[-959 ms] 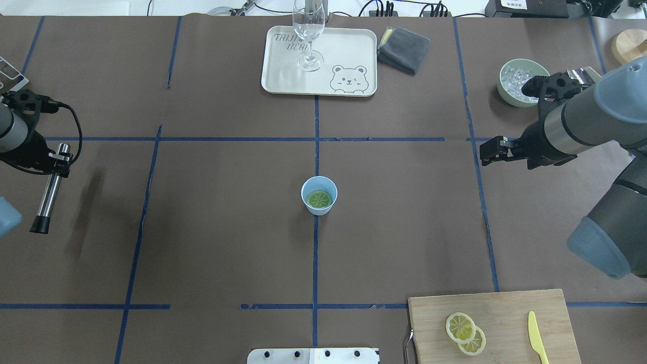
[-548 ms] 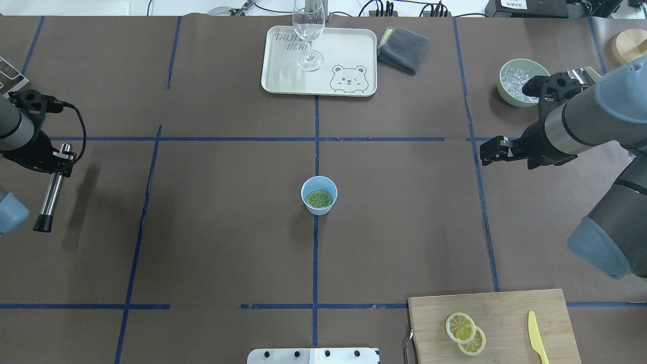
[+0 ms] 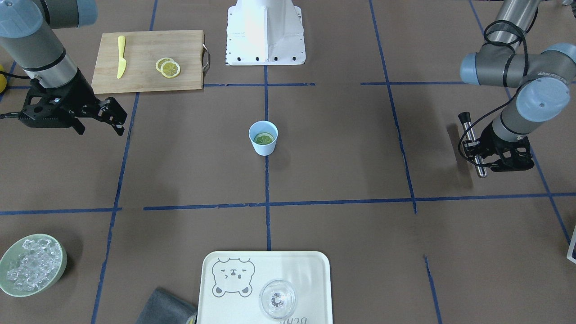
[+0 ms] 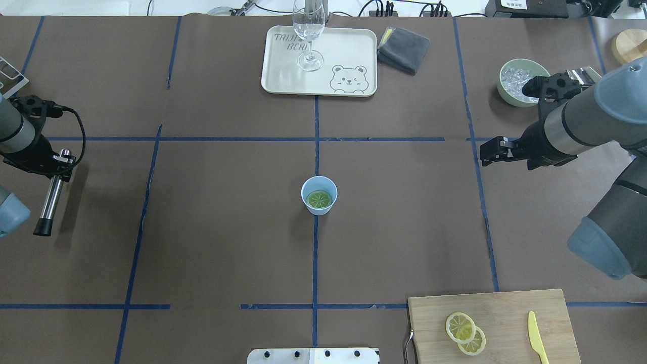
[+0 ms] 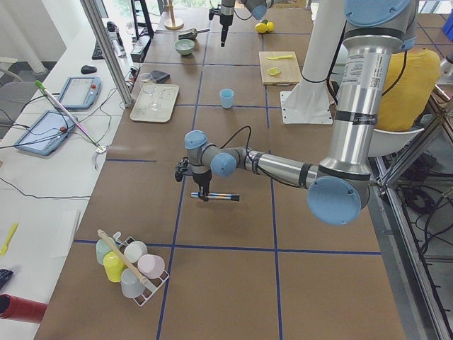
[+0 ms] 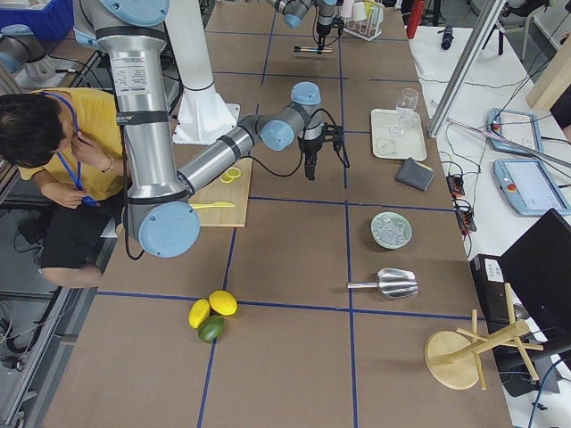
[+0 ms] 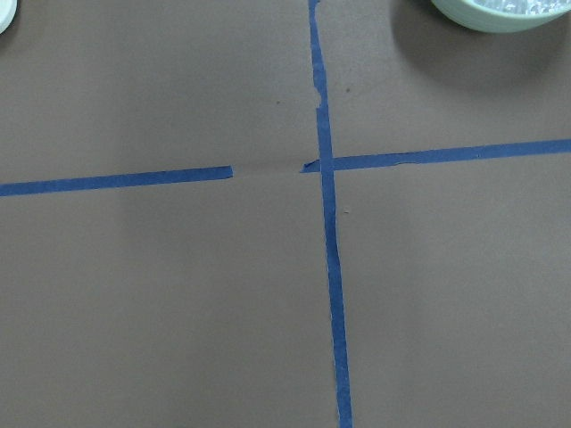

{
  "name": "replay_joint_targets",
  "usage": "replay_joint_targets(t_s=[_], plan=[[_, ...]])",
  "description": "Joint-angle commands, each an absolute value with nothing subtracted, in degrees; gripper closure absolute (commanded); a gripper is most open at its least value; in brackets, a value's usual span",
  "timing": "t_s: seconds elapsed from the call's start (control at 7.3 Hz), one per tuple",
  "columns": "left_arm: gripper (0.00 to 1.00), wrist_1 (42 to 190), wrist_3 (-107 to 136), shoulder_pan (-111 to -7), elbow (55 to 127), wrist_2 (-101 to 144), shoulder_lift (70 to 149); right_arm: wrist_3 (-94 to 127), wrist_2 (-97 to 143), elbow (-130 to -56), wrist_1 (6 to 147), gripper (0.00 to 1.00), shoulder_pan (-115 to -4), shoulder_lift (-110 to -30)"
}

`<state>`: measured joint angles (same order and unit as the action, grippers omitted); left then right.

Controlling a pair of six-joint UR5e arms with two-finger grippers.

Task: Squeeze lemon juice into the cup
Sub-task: 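Lower the muddler with the left gripper onto the table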

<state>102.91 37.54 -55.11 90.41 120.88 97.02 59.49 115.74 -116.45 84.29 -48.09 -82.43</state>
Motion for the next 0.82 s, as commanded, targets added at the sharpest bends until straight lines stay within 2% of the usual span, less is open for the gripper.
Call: replay_joint_targets(t_s=[0.0,0.41,0.55,0.69], plan=[[1.00,103.01,38.14,-55.02,89.65,120.94,97.38,59.59,115.75,-116.37,84.29,0.00,-47.99,-82.44],[1.00,103.27,38.15,-55.02,88.51,120.85,97.47,59.59,115.75,-116.37,84.29,0.00,-47.99,-82.18],[0.40,103.27,37.97,-55.02,88.51,120.85,97.47,59.59,115.75,-116.45,84.29,0.00,-47.99,-82.18],[0.00,103.36,37.97,-54.93,88.51,120.85,97.47,59.59,115.75,-116.46,84.29,0.00,-48.08,-82.18]])
